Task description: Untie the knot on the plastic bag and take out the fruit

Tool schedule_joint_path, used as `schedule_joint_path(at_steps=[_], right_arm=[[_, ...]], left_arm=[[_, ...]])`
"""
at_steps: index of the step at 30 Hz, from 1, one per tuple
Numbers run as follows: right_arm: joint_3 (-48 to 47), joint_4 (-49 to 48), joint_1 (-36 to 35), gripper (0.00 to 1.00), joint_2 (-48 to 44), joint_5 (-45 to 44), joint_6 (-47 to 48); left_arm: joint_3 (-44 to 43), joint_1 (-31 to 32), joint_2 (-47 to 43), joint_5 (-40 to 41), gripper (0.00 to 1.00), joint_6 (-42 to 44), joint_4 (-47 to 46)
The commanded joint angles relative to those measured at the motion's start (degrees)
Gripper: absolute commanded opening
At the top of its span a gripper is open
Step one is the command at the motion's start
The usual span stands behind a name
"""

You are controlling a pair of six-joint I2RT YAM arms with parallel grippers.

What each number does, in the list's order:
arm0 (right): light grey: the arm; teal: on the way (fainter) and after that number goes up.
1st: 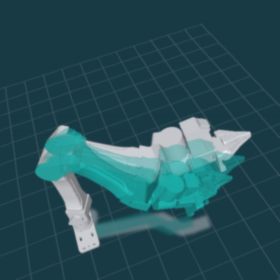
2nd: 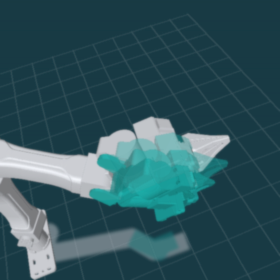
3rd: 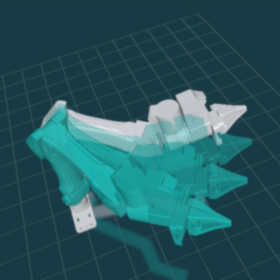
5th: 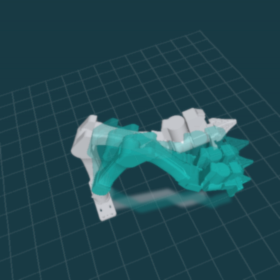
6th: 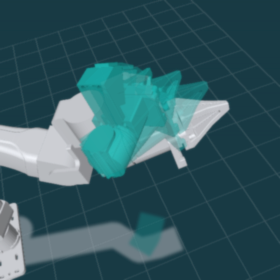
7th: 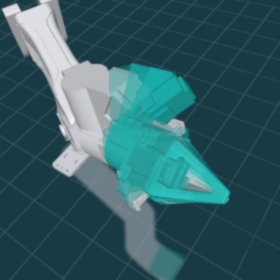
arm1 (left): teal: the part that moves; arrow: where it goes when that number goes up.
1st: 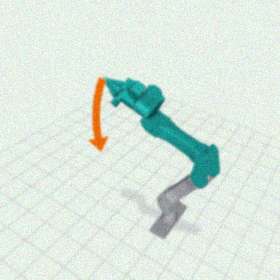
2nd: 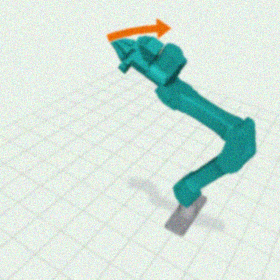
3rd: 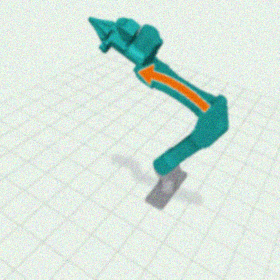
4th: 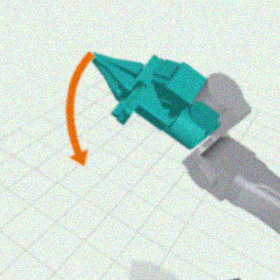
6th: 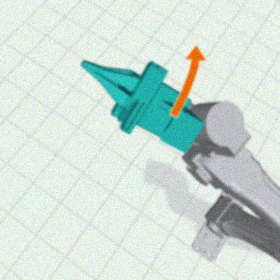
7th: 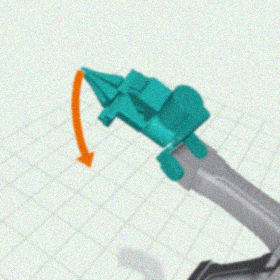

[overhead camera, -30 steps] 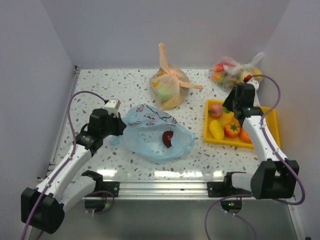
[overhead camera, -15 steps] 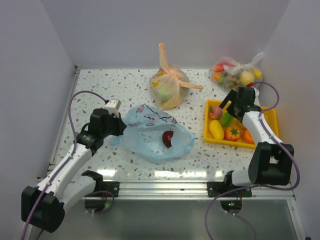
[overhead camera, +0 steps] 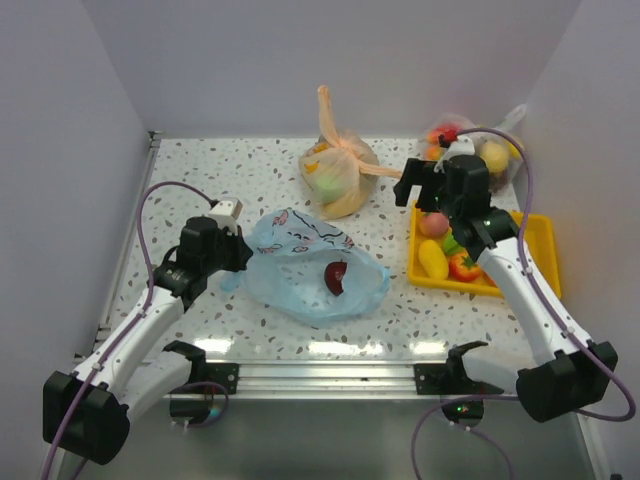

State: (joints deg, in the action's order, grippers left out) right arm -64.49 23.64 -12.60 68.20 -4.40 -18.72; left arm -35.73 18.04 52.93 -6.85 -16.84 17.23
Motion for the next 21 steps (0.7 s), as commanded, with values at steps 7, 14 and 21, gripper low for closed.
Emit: schedule_joint_path(at_steps=[7,14,21], right_arm=[[-5.6,1.5,-17.1,0.99,-3.3,-0.3,7.1],[-7.5,3.4,-33.1,0.97,0.9,-2.1,12.2],[-9.3,7.1,-46.2,0.93,9.5,-2.0,16.2]], left_arm=[[0.0,-0.4,-0.4,0.0,0.0,1.0,-1.8],[0.0,-0.4,-0.4,0.2,0.0,0.9,-1.7],[0.0,-0.4,-0.4,0.3,0.0,1.0,-1.8]])
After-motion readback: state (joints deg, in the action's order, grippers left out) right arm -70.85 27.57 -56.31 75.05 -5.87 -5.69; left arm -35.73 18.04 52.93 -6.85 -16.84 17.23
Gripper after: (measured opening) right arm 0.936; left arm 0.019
